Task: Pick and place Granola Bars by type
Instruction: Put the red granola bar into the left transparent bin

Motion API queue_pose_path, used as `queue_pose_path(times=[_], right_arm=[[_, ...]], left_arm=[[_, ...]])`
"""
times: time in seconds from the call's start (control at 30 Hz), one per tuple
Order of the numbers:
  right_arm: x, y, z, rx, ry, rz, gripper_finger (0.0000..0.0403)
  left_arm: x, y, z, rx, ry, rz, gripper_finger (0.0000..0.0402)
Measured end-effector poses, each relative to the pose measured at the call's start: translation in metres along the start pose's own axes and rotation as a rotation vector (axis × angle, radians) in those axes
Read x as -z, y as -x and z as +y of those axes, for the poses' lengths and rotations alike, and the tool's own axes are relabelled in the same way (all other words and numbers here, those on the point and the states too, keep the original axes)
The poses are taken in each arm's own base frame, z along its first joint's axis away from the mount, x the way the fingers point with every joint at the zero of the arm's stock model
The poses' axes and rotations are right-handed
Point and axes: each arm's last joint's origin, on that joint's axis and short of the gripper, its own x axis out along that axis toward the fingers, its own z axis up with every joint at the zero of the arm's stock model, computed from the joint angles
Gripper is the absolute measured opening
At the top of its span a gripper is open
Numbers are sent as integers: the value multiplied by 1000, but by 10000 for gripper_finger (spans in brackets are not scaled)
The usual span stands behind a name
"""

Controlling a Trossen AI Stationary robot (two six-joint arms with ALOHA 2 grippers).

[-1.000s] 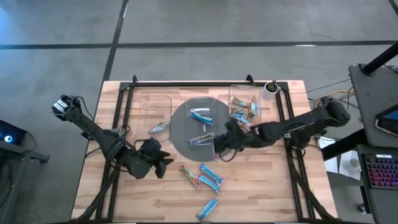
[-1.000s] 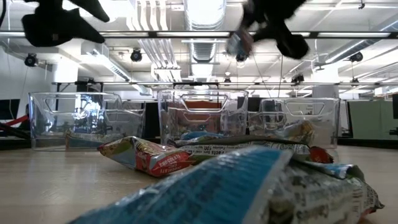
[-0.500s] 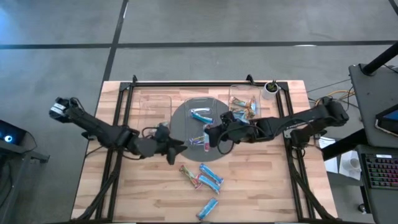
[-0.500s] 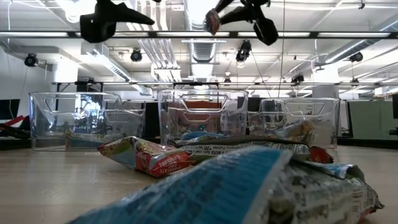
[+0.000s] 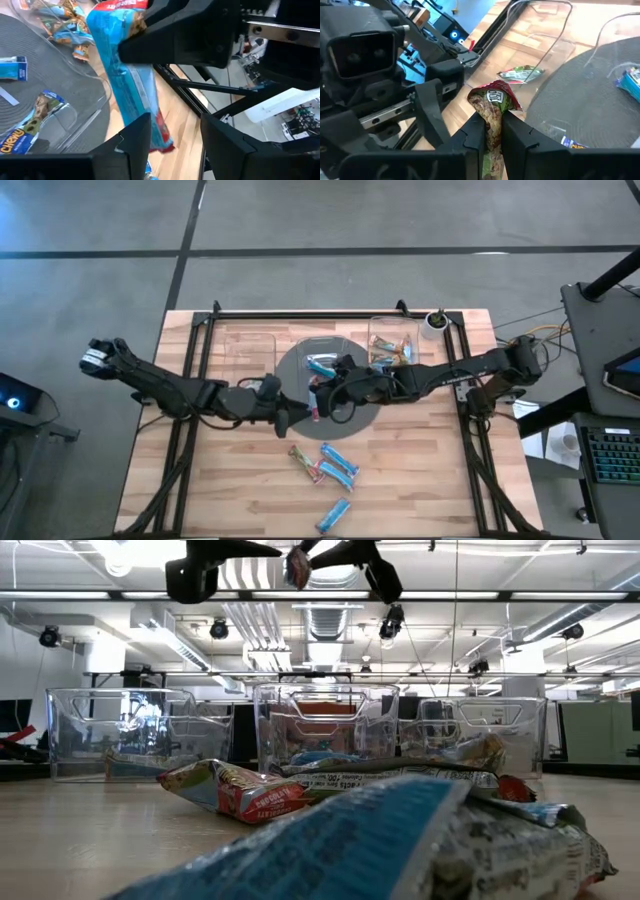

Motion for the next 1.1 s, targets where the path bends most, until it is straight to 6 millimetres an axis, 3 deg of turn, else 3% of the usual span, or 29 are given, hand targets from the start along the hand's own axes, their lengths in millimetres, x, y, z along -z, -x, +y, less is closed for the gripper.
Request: queue_pose_path(times=[0.67, 1.1], right_arm=[[-5, 2, 4, -35, -8, 13, 38], [-7, 1, 3, -42, 1, 13, 38]], left_arm=[[1, -19, 16, -112, -15, -34, 155], [-4, -23, 8, -30, -5, -94, 155]])
